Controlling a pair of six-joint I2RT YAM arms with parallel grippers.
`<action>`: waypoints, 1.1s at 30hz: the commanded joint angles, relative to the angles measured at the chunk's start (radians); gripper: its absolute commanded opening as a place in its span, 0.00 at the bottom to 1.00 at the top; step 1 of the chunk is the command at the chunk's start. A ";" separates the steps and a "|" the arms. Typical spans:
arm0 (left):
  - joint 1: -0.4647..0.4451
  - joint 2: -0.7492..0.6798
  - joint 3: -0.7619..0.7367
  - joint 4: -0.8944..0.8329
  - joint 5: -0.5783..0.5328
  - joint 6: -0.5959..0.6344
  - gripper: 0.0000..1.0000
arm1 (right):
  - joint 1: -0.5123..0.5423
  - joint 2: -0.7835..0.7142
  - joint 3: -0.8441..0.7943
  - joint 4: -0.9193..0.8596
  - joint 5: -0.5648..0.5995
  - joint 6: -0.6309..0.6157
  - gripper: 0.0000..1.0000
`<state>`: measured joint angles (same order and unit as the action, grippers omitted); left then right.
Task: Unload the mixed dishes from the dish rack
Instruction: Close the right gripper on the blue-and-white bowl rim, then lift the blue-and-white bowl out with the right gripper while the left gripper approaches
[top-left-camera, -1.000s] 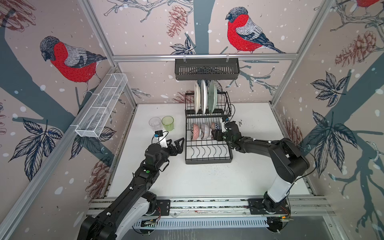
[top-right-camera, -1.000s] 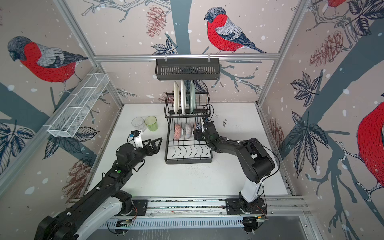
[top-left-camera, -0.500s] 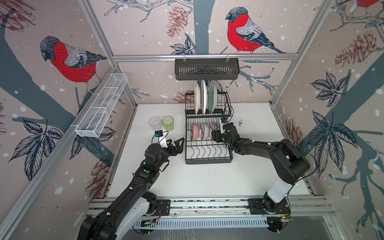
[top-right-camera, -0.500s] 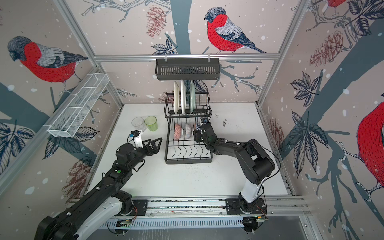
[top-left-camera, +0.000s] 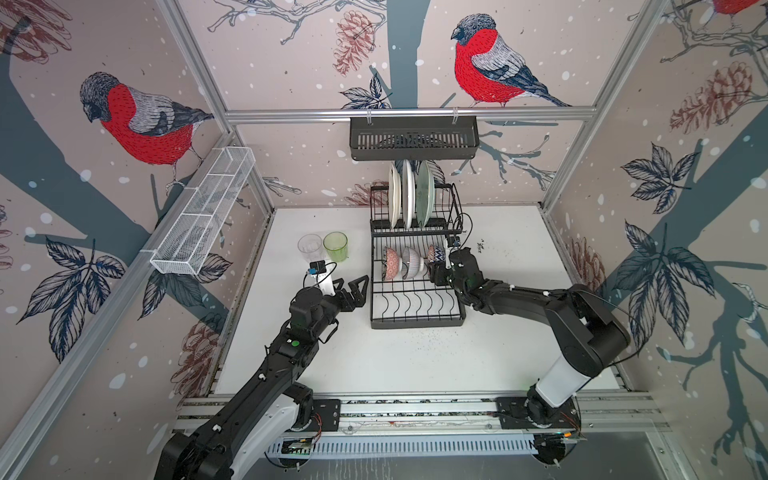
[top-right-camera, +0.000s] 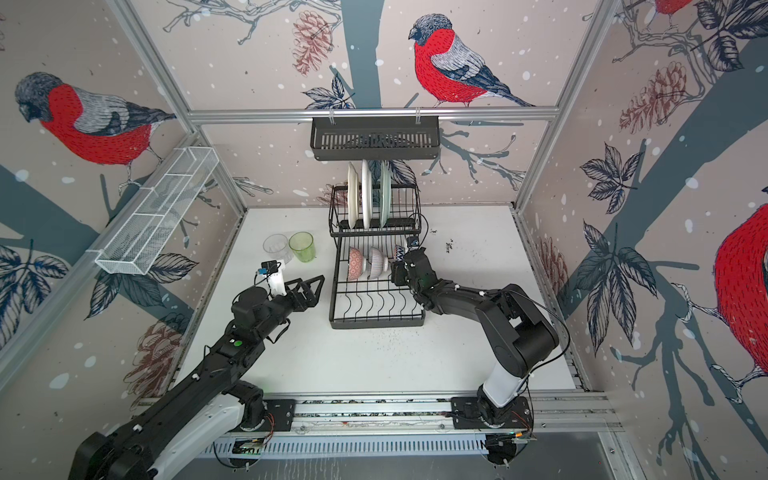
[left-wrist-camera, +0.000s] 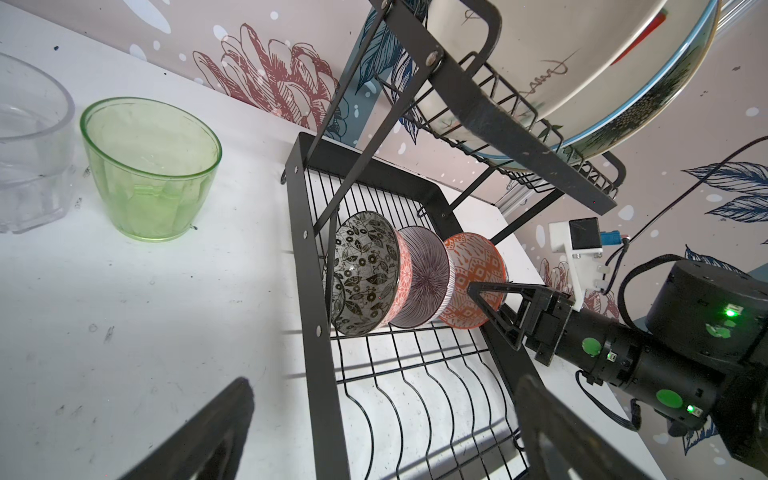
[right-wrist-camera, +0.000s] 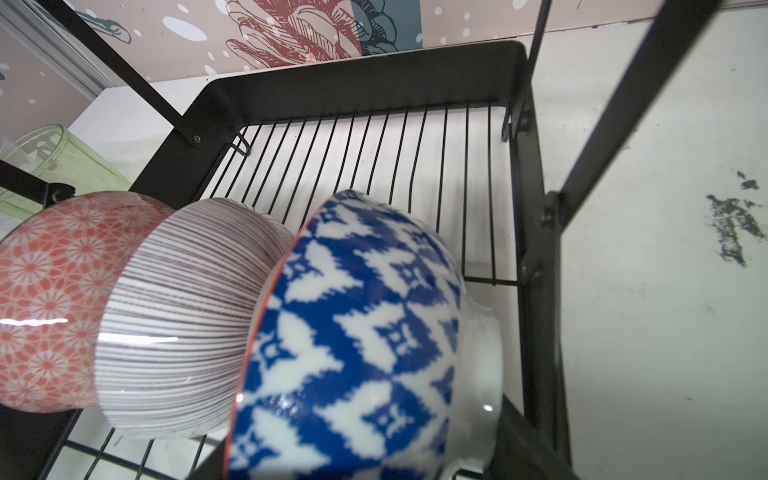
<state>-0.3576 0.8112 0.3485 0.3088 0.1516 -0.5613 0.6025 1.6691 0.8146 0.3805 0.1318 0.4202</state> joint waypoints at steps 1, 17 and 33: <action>-0.001 -0.003 0.004 0.040 -0.009 -0.003 0.98 | 0.009 -0.021 -0.009 0.012 0.003 0.009 0.54; -0.001 0.000 0.003 0.040 -0.006 -0.012 0.98 | 0.046 -0.103 -0.044 -0.018 0.043 0.017 0.54; -0.001 0.049 0.001 0.060 0.005 -0.016 0.98 | 0.085 -0.294 -0.159 -0.026 0.075 0.075 0.53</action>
<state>-0.3576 0.8486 0.3485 0.3092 0.1524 -0.5762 0.6842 1.4040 0.6678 0.3115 0.1871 0.4713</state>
